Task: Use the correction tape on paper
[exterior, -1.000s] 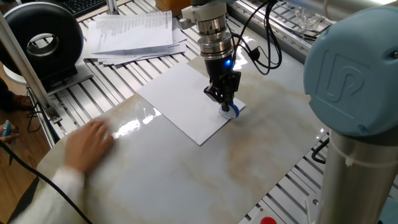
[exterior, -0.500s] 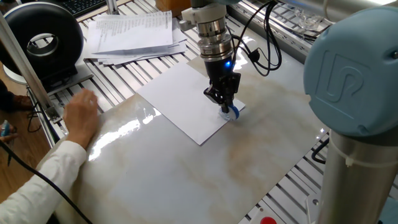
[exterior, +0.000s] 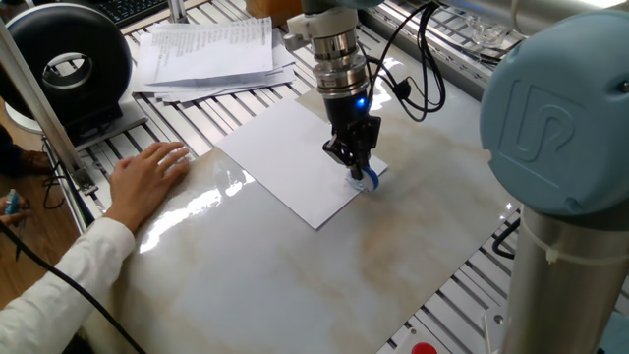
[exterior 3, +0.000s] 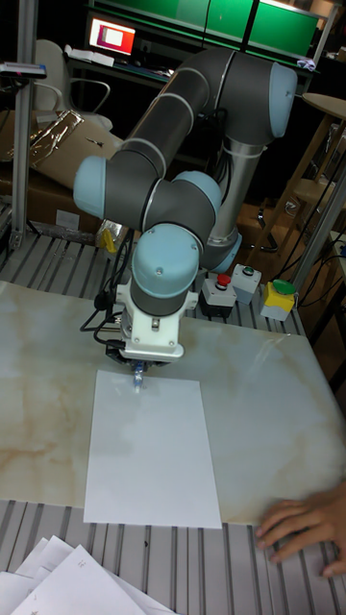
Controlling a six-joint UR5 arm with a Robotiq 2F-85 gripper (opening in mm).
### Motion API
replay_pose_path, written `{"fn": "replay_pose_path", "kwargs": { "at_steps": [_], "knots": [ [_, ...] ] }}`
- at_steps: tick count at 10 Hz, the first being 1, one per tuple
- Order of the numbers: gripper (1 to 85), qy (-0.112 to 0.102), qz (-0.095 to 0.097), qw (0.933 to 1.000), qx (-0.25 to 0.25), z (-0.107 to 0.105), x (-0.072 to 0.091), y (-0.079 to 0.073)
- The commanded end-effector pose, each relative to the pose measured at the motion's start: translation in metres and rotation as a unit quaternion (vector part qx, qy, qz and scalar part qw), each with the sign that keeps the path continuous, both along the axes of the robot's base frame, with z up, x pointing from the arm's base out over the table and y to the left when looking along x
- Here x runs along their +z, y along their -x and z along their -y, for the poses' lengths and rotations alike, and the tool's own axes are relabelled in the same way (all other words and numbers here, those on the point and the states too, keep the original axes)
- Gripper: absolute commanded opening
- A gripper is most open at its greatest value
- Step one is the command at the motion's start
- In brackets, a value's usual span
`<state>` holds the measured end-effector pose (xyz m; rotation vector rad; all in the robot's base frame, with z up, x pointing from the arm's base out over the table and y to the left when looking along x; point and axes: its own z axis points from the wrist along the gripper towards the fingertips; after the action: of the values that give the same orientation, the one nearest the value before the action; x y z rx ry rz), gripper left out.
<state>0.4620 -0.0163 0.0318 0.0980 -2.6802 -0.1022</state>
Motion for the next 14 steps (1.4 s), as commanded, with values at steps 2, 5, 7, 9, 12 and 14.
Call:
{"fn": "replay_pose_path", "kwargs": {
  "at_steps": [2, 5, 7, 9, 12, 14],
  "knots": [
    [1.7, -0.008, -0.005, 0.9999, -0.003, -0.002, 0.002, 0.001],
    [1.7, -0.002, -0.005, 1.0, -0.007, -0.003, -0.001, 0.003],
    [1.7, -0.005, -0.013, 0.9999, -0.009, -0.004, 0.0, 0.004],
    [1.7, -0.011, -0.03, 0.9995, -0.01, -0.004, 0.006, 0.006],
    [1.7, 0.007, -0.02, 0.9998, 0.003, 0.004, 0.002, 0.004],
    [1.7, 0.006, -0.027, 0.9996, 0.003, 0.004, 0.003, 0.007]
  ]
}}
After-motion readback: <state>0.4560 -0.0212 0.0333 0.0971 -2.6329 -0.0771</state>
